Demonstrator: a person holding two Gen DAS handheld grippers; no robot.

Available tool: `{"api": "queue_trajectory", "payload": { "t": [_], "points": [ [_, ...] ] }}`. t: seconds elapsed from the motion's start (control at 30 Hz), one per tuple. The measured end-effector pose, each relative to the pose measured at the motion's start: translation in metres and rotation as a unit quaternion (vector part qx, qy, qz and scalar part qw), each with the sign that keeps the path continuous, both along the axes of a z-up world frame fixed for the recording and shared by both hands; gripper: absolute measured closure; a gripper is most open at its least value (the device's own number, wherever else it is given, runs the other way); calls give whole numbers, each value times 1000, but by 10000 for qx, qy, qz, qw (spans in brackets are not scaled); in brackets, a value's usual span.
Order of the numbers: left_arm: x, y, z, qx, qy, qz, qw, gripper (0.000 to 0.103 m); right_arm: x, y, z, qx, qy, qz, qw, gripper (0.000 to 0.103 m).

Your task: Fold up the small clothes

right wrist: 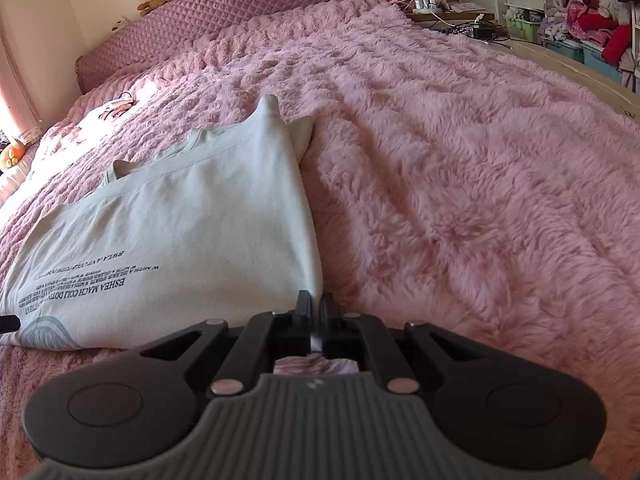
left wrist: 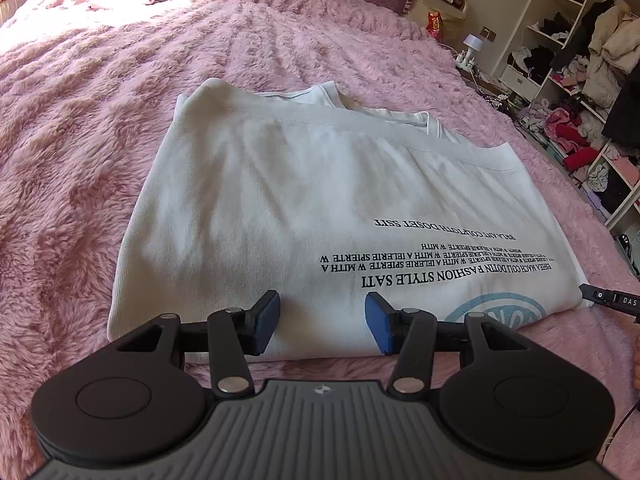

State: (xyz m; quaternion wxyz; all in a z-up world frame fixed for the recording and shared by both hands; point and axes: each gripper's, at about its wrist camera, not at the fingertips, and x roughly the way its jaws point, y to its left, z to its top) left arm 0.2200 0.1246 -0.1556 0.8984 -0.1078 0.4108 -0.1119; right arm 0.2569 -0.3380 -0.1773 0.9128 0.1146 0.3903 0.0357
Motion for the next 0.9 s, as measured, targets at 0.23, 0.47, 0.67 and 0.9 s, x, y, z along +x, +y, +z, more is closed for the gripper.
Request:
{"api": "queue_trajectory", "payload": {
  "t": [0.23,0.47,0.67,0.9],
  "points": [
    [0,6,22,-345,-407,27,9986,44,-14,10,31,-209,-745,-297,9966,77],
    [25,4,23,-291,-494,210,9981,42,-4,49,50,98,-874,587,9944,78],
    [33,17,9,-343,-340,435,9979,42,1,54,30,-82,-572,371,9976,77],
    [34,16,1,-131,-288,287,9991,42,-7,41,10,-202,-313,-29,9993,78]
  ]
}}
